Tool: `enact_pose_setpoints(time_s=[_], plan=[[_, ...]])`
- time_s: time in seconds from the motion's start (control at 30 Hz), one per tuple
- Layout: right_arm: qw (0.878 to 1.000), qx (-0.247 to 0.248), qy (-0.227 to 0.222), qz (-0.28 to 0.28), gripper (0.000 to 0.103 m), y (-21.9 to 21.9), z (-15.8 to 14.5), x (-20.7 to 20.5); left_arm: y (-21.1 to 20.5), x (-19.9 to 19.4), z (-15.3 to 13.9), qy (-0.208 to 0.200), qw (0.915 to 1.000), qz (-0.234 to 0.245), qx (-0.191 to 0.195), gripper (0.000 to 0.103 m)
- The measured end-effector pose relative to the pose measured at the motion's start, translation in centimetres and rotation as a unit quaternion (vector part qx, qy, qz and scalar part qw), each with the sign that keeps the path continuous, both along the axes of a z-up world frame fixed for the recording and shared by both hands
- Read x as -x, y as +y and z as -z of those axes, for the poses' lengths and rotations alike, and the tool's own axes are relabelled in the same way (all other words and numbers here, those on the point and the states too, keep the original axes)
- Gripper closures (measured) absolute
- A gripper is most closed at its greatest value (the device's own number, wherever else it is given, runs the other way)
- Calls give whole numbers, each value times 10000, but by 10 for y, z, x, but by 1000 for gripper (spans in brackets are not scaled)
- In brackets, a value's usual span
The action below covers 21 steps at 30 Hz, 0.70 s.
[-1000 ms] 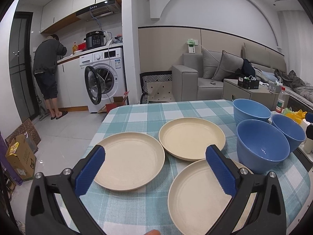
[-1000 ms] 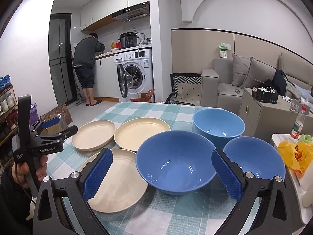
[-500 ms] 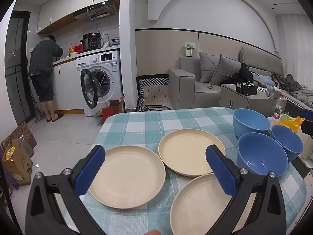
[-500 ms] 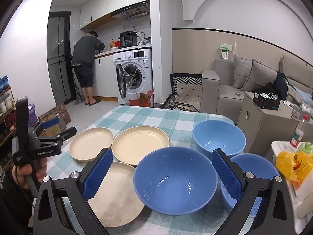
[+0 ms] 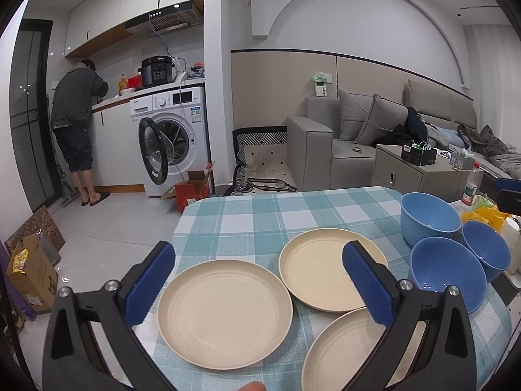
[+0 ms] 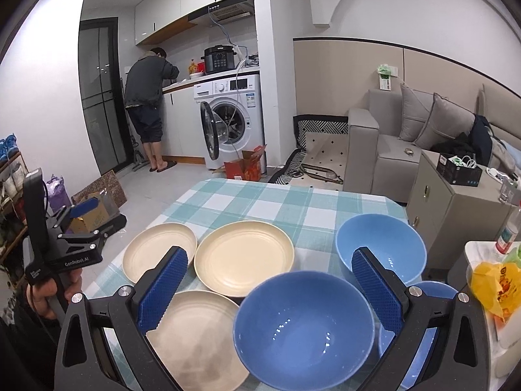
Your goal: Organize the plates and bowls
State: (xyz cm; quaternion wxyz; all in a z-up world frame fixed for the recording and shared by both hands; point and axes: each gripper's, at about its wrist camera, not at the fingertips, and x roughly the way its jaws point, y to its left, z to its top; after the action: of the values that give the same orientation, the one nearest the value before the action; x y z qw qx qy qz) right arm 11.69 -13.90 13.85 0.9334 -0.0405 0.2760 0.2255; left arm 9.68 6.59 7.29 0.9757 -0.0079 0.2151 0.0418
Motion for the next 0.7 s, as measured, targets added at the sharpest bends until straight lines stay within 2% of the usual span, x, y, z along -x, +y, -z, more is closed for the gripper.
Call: enact_pose_setpoints(time_s=[0.43, 0.7], plan=[[9990, 171, 329, -235, 0, 34, 6, -46, -8, -31, 15, 251, 9993, 277, 61, 0], [9982, 179, 507, -277, 0, 49, 14, -69, -3, -48, 25, 290, 9992, 203, 161, 0]])
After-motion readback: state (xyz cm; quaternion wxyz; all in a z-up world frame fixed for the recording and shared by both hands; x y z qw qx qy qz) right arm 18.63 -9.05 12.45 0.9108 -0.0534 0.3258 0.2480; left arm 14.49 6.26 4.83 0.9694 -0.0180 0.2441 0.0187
